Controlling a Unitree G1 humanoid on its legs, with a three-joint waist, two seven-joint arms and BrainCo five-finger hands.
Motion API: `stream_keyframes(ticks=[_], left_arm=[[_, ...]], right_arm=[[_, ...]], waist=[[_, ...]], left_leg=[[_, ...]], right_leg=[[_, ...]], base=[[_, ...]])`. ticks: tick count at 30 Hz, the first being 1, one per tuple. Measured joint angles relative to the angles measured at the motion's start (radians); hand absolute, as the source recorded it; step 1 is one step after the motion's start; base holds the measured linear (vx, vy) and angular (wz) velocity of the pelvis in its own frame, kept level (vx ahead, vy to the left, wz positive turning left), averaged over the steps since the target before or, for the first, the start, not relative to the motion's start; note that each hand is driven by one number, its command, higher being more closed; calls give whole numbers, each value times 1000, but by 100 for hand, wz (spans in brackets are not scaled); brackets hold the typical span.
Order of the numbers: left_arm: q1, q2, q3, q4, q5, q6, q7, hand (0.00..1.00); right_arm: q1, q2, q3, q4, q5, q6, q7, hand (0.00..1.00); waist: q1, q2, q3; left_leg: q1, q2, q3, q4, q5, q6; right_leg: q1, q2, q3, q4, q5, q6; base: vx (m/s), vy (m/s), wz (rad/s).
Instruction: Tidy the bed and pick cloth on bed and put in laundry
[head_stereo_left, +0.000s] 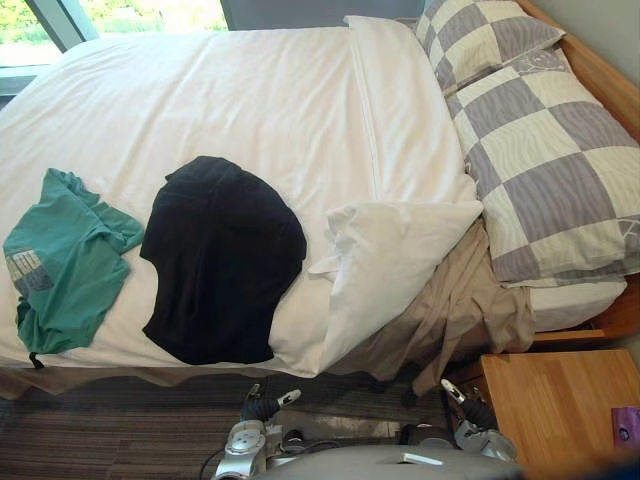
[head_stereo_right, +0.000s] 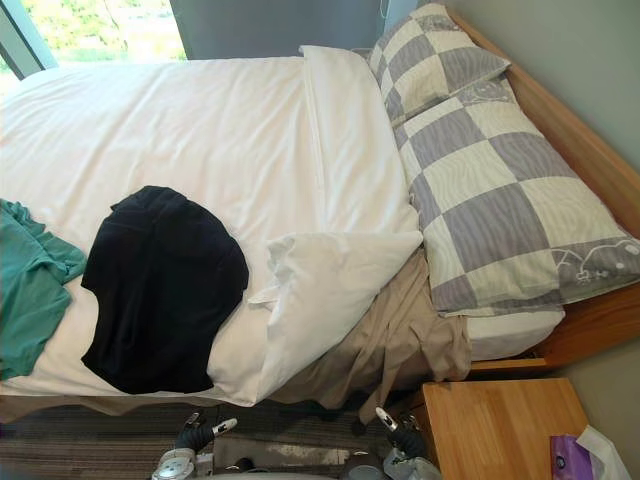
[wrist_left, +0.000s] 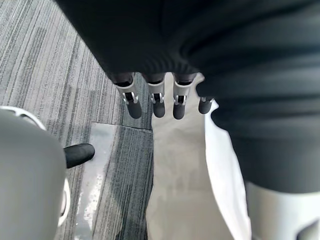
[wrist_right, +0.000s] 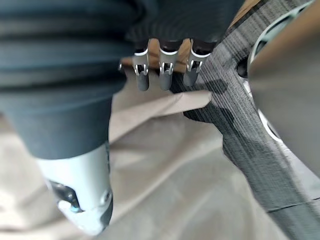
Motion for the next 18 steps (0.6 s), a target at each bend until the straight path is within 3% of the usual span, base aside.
stream_keyframes(ticks=[5, 11, 14, 18], left_arm=[[0, -7, 10, 5, -1, 16, 0, 0], [11, -31, 56, 9, -1, 19, 7, 0], [19, -13, 57, -2, -2, 19, 10, 0], [37, 25, 53, -21, -2, 15, 10, 0]], right_arm=[[33, 21, -52, -16, 86, -51, -57, 0], [124, 21, -168, -93, 130, -166, -172, 0], [135, 12, -212, -281, 65, -202, -282, 0], [131, -29, -259, -488, -39, -201, -364, 0]], waist=[[3, 15, -8], [1, 24, -27], [3, -5, -34], [7, -42, -52]], left_leg=[[15, 11, 64, -6, -13, 1], [35, 12, 113, -7, -35, -9], [33, 12, 127, -8, -40, -9], [30, 5, 119, -8, -45, -2]], right_leg=[[-6, 19, 48, -23, 21, -6], [-13, 31, 93, -30, 20, -3], [-18, 33, 100, -40, 23, 1], [-15, 26, 101, -39, 23, 10]], base=[[-101, 22, -31], [-17, 12, -23], [30, 6, -10], [81, 22, 6]])
